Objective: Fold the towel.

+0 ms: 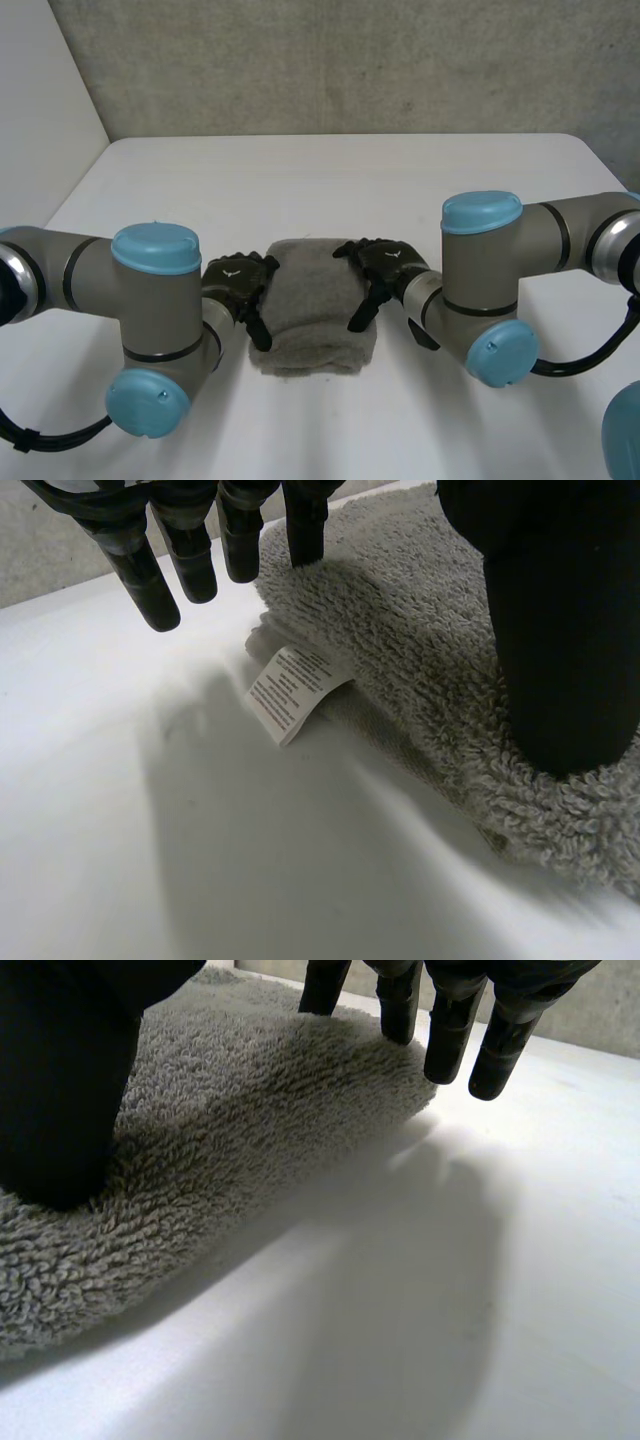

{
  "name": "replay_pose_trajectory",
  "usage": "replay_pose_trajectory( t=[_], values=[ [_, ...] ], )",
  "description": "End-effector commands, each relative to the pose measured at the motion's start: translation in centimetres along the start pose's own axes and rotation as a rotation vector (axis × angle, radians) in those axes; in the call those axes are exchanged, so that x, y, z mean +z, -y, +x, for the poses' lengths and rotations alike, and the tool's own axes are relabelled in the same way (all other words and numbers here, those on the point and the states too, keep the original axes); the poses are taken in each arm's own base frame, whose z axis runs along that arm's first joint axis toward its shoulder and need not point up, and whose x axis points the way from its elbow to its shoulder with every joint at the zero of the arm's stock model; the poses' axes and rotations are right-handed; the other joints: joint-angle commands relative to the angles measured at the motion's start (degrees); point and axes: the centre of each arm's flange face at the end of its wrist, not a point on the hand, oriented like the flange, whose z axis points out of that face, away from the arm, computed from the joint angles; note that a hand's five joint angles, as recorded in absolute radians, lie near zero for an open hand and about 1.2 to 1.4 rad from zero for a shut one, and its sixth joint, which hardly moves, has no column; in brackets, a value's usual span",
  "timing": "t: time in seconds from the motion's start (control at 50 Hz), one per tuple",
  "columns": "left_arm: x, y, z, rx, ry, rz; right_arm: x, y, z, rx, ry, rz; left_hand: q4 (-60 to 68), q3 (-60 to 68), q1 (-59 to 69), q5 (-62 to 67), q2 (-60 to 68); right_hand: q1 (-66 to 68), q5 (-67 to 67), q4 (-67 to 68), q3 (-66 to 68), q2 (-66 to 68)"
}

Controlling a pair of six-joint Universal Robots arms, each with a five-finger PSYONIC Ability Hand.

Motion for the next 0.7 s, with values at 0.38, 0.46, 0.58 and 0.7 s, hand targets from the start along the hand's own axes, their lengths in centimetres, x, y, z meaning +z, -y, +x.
replay_pose_trajectory(
  t=[0.38,0.46,0.58,0.7],
  values=[
    [-11.2,16.8,-6.0,-0.081,0.135,0.466,-13.4,16.2,1.5,-0.043,-0.14,0.485,0.9,1.0,1.0,-0.3,0.9,-0.3,-0.8,-0.1,0.4,0.4],
    [-12.6,16.8,-7.4,-0.093,0.175,0.432,-15.4,17.0,3.2,-0.068,-0.223,0.509,0.6,0.7,0.7,-0.6,0.6,-0.3,-0.8,-0.1,0.4,0.4],
    [-13.9,16.1,-7.4,-0.098,0.177,0.406,-16.3,16.4,3.7,-0.11,-0.263,0.493,0.4,0.5,0.5,-0.8,0.4,-0.3,-0.8,-0.1,0.4,0.4],
    [-14.9,15.7,-7.4,-0.097,0.179,0.413,-16.6,15.7,4.5,-0.114,-0.311,0.468,0.4,0.5,0.5,-0.8,0.4,-0.3,-0.8,-0.1,0.4,0.4]
  ],
)
